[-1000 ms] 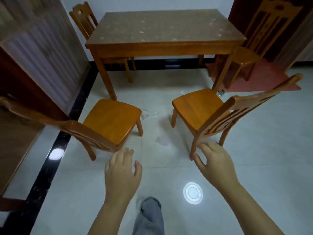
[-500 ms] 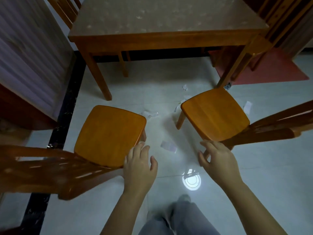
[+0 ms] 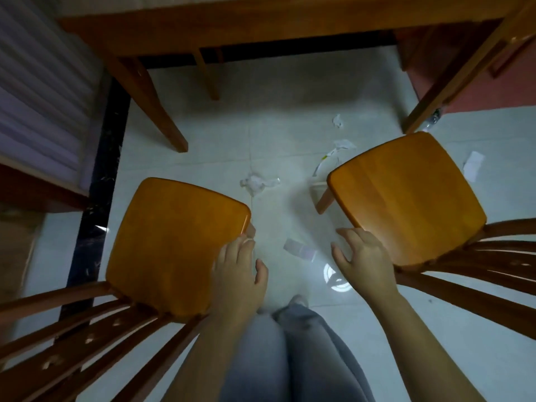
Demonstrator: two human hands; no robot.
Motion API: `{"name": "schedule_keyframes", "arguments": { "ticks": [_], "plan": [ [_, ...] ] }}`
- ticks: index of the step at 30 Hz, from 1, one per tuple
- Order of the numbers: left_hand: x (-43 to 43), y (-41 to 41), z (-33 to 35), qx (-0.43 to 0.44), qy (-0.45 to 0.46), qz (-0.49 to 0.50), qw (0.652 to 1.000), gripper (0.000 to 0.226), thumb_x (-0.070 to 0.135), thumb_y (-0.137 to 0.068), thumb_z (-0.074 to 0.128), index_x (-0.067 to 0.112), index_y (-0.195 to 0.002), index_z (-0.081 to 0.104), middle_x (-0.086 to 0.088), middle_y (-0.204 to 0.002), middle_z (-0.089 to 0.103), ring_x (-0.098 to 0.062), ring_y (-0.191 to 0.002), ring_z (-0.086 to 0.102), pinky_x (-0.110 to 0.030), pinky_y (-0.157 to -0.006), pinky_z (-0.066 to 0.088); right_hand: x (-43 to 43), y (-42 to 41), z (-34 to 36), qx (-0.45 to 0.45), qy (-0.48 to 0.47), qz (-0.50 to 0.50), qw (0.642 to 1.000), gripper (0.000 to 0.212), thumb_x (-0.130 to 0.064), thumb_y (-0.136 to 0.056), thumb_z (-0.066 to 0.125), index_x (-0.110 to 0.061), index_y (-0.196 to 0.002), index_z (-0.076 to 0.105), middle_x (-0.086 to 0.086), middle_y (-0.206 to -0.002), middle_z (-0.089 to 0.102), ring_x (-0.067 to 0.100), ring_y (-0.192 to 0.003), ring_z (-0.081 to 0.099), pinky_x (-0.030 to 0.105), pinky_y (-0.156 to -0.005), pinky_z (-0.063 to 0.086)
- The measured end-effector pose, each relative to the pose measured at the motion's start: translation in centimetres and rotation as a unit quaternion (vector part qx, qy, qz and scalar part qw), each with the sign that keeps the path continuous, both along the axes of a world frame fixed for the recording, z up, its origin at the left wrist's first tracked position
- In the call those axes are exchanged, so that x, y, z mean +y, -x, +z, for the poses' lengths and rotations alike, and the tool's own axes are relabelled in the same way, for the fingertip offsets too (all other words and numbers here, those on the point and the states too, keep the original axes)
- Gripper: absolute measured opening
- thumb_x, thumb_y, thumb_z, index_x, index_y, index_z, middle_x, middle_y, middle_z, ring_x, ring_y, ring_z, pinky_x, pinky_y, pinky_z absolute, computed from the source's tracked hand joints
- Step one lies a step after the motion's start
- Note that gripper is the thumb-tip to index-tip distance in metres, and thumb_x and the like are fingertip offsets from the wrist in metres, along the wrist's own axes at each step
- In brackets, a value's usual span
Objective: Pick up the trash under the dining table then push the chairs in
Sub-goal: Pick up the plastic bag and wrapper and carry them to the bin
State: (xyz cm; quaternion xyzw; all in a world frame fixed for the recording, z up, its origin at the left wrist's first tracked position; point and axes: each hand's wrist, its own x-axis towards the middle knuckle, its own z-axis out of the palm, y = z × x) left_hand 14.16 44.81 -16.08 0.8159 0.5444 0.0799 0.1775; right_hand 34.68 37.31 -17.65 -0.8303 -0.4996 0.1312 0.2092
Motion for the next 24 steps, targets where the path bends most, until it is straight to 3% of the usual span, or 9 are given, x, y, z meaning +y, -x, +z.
{"name": "schedule_keyframes", "arguments": {
  "ticks": [4, 6, 10, 14, 24],
  "plan": [
    [3.6, -2.3, -6.4, 0.029, -0.013, -0.043, 0.999, 0.039, 0.022, -0.071, 0.077, 0.007, -0.105, 0.064, -0.014, -0.105, 0.068, -0.033, -0.091, 0.064, -0.041, -0.077, 0.049, 2.6, -1.4, -7.1, 0.058, 0.066, -0.027, 0.996, 0.034, -0.029, -0.087, 0.059, -0.009, -0.114, 0.063, 0.012, -0.116, 0.065, 0.029, -0.103, 0.061, 0.04, -0.089, 0.047],
    [5.7, -3.4, -11.0, 0.037, 0.015, -0.066, 0.997, 0.037, 0.026, -0.076, 0.071, 0.011, -0.108, 0.062, -0.012, -0.112, 0.066, -0.03, -0.097, 0.062, -0.042, -0.081, 0.05, 3.6, -1.9, -11.5, 0.07, 0.092, -0.038, 0.993, 0.036, -0.031, -0.087, 0.059, -0.012, -0.117, 0.061, 0.009, -0.12, 0.062, 0.027, -0.107, 0.059, 0.038, -0.093, 0.044],
    [9.8, -5.8, -20.9, 0.026, 0.059, -0.1, 0.993, 0.037, 0.032, -0.084, 0.046, 0.015, -0.115, 0.058, -0.006, -0.123, 0.059, -0.023, -0.112, 0.053, -0.042, -0.088, 0.049, 5.4, -2.9, -21.7, 0.096, 0.117, -0.042, 0.988, 0.034, -0.027, -0.086, 0.062, -0.01, -0.115, 0.062, 0.01, -0.115, 0.065, 0.028, -0.1, 0.061, 0.034, -0.088, 0.044],
    [12.9, -8.6, -29.9, 0.019, 0.045, -0.118, 0.992, 0.036, 0.024, -0.078, 0.05, 0.003, -0.105, 0.062, -0.017, -0.113, 0.064, -0.033, -0.101, 0.059, -0.044, -0.083, 0.049, 6.9, -3.9, -32.2, 0.127, 0.153, -0.051, 0.979, 0.035, -0.027, -0.086, 0.062, -0.011, -0.117, 0.061, 0.009, -0.117, 0.064, 0.027, -0.102, 0.06, 0.032, -0.089, 0.043],
    [18.6, -13.2, -47.8, -0.015, 0.013, -0.153, 0.988, 0.036, 0.02, -0.08, 0.048, 0.0, -0.107, 0.062, -0.018, -0.114, 0.063, -0.034, -0.103, 0.059, -0.043, -0.085, 0.046, 8.6, -5.6, -53.0, 0.169, 0.215, 0.003, 0.962, 0.043, -0.028, -0.084, 0.063, -0.012, -0.124, 0.055, 0.005, -0.122, 0.06, 0.023, -0.112, 0.053, 0.026, -0.089, 0.038]
  ]
}}
